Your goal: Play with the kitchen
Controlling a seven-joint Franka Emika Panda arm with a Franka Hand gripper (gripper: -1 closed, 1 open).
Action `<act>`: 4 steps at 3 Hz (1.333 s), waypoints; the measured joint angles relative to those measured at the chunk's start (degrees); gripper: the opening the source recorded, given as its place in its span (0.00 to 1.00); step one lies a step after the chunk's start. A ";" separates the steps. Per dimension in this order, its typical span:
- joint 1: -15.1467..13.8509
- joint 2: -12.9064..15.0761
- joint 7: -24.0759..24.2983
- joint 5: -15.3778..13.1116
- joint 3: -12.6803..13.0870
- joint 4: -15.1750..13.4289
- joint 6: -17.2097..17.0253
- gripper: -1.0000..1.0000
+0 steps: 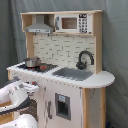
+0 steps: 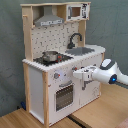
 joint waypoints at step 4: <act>-6.61 0.45 4.15 0.09 1.83 5.26 3.36 0.00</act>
